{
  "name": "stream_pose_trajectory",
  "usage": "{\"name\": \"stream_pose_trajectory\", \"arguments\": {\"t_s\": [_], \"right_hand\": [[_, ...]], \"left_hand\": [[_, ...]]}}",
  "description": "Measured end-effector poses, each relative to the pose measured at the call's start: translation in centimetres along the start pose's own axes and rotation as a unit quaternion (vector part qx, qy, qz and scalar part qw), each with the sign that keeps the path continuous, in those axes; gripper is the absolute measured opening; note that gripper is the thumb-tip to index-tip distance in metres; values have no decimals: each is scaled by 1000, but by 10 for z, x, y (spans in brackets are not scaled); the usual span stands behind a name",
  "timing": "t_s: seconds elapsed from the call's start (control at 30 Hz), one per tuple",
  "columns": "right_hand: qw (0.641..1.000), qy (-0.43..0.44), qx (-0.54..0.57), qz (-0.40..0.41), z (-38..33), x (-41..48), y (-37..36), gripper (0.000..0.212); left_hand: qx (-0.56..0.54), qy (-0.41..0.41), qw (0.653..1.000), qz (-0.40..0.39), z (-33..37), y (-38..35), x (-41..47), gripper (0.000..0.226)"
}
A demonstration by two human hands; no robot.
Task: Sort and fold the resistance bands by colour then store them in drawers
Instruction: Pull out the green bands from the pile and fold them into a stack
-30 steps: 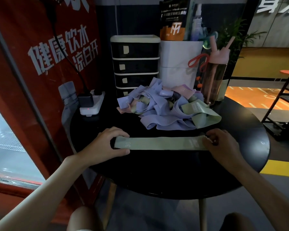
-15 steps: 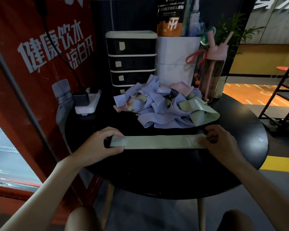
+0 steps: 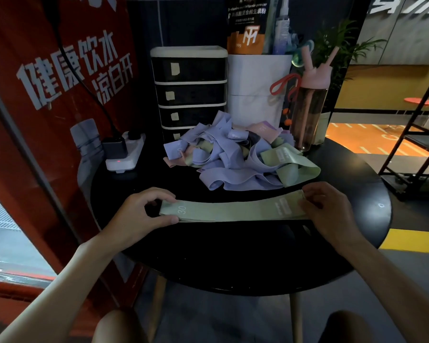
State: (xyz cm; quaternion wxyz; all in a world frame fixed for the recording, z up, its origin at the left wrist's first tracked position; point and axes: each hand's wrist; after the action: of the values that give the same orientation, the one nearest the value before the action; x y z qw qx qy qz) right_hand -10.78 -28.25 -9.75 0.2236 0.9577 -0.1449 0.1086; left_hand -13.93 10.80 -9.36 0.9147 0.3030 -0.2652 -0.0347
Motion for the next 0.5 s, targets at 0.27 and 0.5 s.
{"name": "stream_pose_trajectory", "arguments": {"t_s": [0.27,0.5], "right_hand": [[992,20,-126,-3,1,0,0,23],[987,25,-159,-25,-4,-2,1,15]], "left_hand": [[10,4,999,-37,2,-2,0,37],[27,21,997,-67,0,-1,0,32]]}}
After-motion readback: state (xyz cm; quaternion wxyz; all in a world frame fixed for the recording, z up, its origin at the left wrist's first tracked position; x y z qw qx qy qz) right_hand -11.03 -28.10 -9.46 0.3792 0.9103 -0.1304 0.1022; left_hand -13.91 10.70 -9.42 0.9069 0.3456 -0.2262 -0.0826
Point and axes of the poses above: each hand's wrist, its own x-axis towards the middle knuckle, its own y-axis out of the back of the hand, z = x × y, and after that the axes turned 7 degrees about -y, right-handed
